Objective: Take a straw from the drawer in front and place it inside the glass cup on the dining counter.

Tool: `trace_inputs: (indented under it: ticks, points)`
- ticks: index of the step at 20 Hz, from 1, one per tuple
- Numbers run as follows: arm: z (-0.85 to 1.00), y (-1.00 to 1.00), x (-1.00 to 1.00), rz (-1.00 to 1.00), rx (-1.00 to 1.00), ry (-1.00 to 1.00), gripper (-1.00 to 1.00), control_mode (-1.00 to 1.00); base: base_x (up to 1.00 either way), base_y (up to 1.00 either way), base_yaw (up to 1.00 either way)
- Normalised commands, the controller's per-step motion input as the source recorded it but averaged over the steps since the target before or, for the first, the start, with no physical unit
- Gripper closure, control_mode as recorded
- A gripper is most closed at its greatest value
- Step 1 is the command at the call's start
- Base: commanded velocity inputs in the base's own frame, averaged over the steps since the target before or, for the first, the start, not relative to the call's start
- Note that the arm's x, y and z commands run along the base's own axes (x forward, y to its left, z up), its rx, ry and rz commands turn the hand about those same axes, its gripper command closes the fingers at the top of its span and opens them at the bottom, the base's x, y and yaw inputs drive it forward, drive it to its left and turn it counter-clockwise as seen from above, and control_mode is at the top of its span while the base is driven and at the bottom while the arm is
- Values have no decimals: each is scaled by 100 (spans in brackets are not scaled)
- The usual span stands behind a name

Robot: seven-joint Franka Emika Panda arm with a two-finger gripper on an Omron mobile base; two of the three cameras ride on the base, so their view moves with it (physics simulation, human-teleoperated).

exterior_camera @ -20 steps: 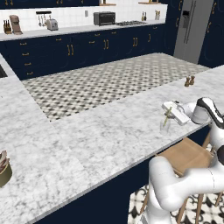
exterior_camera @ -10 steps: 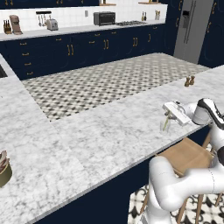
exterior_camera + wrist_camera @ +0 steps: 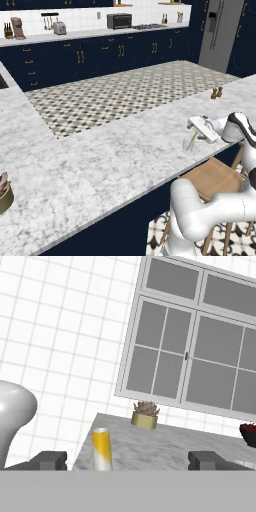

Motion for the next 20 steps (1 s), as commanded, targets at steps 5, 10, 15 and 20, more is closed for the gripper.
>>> trace_inputs:
  ticks: [5, 10, 15, 20]
  points:
    - [46, 0, -4, -1, 0, 0, -100, -100, 0, 0, 0]
    - [55, 3, -22, -5, 0, 0, -100, -100, 0, 0, 0]
    - [46, 28, -38, -4, 0, 0, -100, -100, 0, 0, 0]
    - [28, 42, -35, -4, 0, 1, -100, -100, 0, 0, 0]
